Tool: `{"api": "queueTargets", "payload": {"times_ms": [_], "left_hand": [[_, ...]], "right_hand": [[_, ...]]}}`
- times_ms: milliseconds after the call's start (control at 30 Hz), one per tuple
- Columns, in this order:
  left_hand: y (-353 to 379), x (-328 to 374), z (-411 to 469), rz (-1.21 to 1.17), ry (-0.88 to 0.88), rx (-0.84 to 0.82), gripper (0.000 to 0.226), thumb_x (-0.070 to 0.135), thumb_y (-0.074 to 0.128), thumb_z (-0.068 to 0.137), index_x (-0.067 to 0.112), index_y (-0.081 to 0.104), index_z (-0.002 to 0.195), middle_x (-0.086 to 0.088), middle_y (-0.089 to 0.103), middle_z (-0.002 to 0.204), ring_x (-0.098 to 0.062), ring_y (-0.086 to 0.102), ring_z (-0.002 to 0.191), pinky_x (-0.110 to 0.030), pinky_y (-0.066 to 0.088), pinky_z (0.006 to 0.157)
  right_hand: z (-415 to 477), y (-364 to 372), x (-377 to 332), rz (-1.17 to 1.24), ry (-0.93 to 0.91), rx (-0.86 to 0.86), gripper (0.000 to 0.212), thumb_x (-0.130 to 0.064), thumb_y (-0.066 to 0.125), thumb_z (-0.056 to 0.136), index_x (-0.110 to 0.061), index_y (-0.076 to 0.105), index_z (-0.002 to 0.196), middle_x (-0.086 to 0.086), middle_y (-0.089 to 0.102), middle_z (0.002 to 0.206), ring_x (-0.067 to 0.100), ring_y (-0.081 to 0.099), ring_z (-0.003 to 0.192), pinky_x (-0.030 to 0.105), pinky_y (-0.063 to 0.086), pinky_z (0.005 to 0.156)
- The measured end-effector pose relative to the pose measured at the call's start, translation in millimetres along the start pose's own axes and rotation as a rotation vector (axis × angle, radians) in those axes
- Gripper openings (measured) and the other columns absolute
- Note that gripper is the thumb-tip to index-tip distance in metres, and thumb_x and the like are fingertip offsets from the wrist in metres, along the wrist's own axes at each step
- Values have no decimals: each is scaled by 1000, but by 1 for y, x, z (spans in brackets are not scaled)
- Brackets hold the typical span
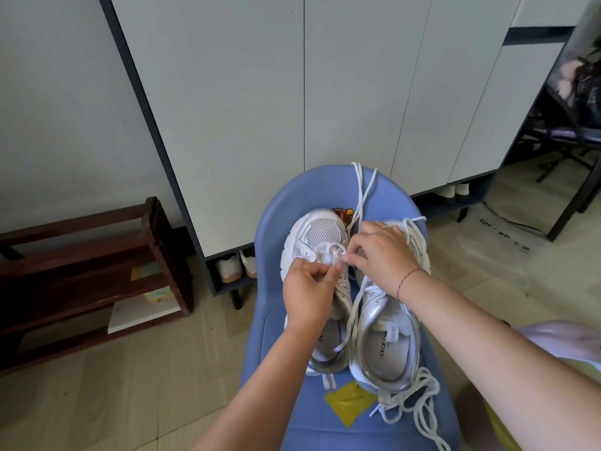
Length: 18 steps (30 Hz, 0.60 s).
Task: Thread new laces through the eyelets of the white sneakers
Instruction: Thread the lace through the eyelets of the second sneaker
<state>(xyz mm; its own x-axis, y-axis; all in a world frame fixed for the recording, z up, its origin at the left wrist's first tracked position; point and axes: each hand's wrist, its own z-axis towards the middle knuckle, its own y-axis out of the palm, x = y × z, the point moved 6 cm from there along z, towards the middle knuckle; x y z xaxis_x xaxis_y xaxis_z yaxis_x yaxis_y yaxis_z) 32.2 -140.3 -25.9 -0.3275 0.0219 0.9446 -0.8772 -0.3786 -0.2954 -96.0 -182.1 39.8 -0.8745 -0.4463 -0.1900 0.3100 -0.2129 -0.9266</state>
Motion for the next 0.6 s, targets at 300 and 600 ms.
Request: {"api": "queueTargets", "payload": {"times_ms": [300,600], "left_hand": [[1,-5,2,3,-26,-3,24,33,72,84,10,67,77,12,55,80,2,55,71,-3,37,59],[2,-6,3,-14,-52,-10,22,34,73,83,13,67,76,10,55,85,0,56,75,-3,37,61]], "right_hand": [[-56,-73,81,287,372,683,13,-11,59,86,-4,64,76,7,48,76,27,48,73,29,34,67],[-28,-45,26,257,118,378,21,-16,75,77,-10,71,96,-2,46,79,20,49,78,33,41,77]]}}
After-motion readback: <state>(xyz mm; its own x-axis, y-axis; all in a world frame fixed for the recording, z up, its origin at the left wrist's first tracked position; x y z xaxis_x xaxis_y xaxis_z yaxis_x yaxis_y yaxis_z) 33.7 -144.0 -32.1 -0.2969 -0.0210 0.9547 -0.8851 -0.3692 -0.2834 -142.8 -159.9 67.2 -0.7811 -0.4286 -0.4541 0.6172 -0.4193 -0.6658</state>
